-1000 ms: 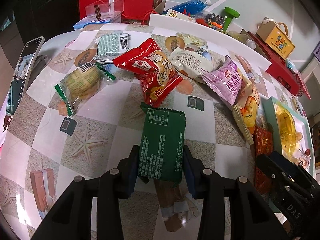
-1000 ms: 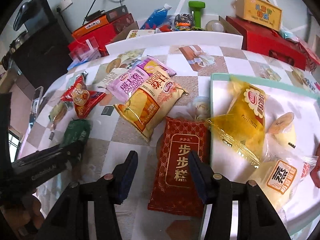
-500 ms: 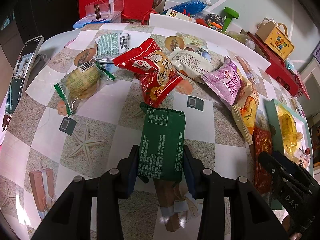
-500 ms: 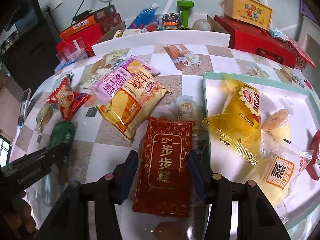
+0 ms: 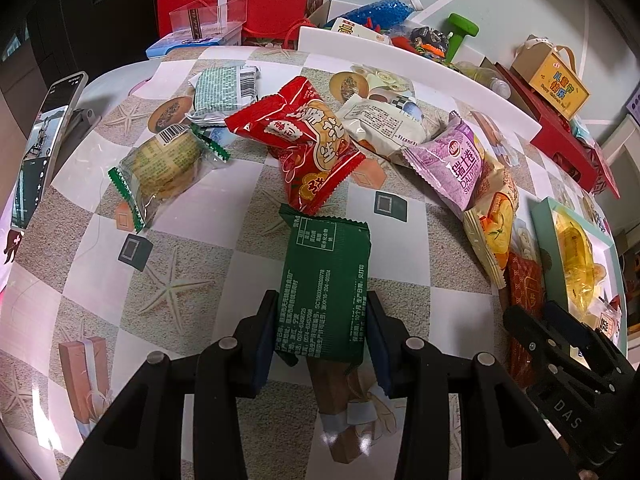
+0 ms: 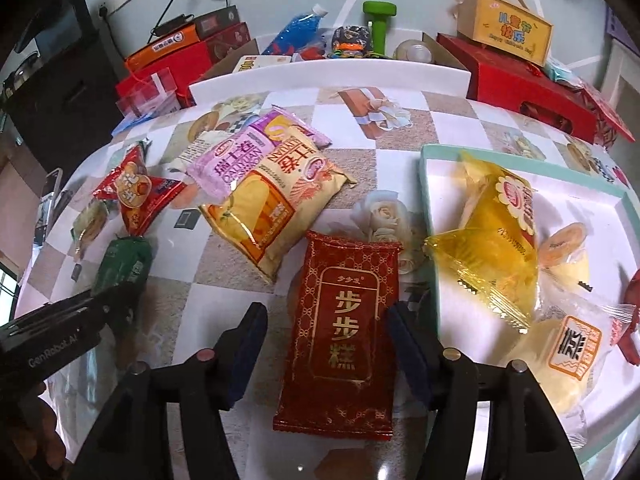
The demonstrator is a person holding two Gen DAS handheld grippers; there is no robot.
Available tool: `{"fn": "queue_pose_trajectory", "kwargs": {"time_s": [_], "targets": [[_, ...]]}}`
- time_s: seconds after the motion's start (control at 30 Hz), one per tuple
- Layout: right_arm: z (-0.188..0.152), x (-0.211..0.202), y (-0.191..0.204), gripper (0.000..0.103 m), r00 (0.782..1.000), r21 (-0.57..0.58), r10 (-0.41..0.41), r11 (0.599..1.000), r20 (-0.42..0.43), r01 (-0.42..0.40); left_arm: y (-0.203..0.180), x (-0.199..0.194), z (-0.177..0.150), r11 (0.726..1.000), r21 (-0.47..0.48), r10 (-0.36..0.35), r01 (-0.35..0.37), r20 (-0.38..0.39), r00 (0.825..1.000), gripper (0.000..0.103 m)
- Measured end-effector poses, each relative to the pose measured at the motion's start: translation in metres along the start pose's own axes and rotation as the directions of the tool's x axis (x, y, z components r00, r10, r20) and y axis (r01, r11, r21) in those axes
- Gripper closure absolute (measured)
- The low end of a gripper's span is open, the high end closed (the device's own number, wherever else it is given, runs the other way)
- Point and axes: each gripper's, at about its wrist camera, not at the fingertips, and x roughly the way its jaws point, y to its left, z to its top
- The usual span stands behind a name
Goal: Organize snacks
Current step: 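Lift the green pack with the left tool while the right tool lifts the red bag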
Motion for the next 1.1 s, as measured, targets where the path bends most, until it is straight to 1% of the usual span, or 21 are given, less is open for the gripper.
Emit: {"fn": "queue_pose_trajectory", "kwargs": {"time_s": [0.23, 0.37, 0.43, 0.53, 0.6, 0.67, 0.73, 0.8, 0.87, 1.03, 1.1], "targets": [[-0.001, -0.002, 0.006, 0.036, 0.999, -0.006, 0.046, 0.999, 0.001, -0.046, 0.000, 0.000, 0.000, 1.000, 0.001, 0.002, -0.002, 0.000, 1.000, 0.061], [0.000, -0.005, 0.008, 0.036, 0.996, 0.000, 0.088, 0.996, 0.007, -0.088, 0.000, 0.000, 0.000, 1.000, 0.003, 0.004, -0.004, 0.000, 1.000, 0.061], [0.002, -0.008, 0.005, 0.036, 0.998, 0.014, 0.063, 0.998, 0.021, -0.063, 0.000, 0.000, 0.000, 1.000, 0.002, 0.003, -0.003, 0.000, 1.000, 0.061], [0.002, -0.007, -0.001, 0.038, 1.000, 0.021, -0.014, 1.000, 0.019, 0.013, -0.001, 0.000, 0.000, 1.000, 0.004, 0.005, -0.005, 0.000, 1.000, 0.061], [0.002, -0.005, -0.003, 0.037, 1.000, 0.027, -0.001, 1.000, 0.009, 0.001, -0.001, 0.000, 0.000, 1.000, 0.007, 0.007, -0.007, -0.001, 1.000, 0.061], [0.001, 0.002, -0.001, 0.037, 1.000, 0.025, -0.016, 1.000, -0.017, 0.016, -0.001, 0.000, 0.000, 1.000, 0.008, 0.006, -0.006, -0.001, 1.000, 0.061], [-0.001, 0.005, 0.004, 0.037, 0.999, 0.002, -0.045, 0.999, -0.024, 0.045, -0.001, 0.000, 0.000, 1.000, 0.007, 0.006, -0.006, -0.001, 1.000, 0.061], [-0.002, 0.008, 0.005, 0.036, 0.999, 0.016, -0.012, 1.000, -0.034, 0.013, -0.001, 0.000, 0.000, 1.000, 0.009, 0.006, -0.006, -0.001, 1.000, 0.061], [-0.002, 0.007, 0.008, 0.036, 0.999, 0.003, -0.015, 1.000, -0.030, 0.015, -0.001, 0.001, 0.000, 1.000, 0.008, 0.007, -0.007, -0.001, 1.000, 0.061], [-0.005, 0.007, 0.014, 0.040, 0.999, -0.027, -0.032, 0.999, -0.024, 0.032, -0.003, 0.001, 0.000, 1.000, 0.011, 0.010, -0.010, 0.000, 1.000, 0.061], [-0.005, 0.007, 0.014, 0.045, 0.999, -0.032, -0.039, 0.999, -0.022, 0.039, -0.004, 0.001, -0.001, 1.000, 0.013, 0.014, -0.014, 0.001, 1.000, 0.061]]}}
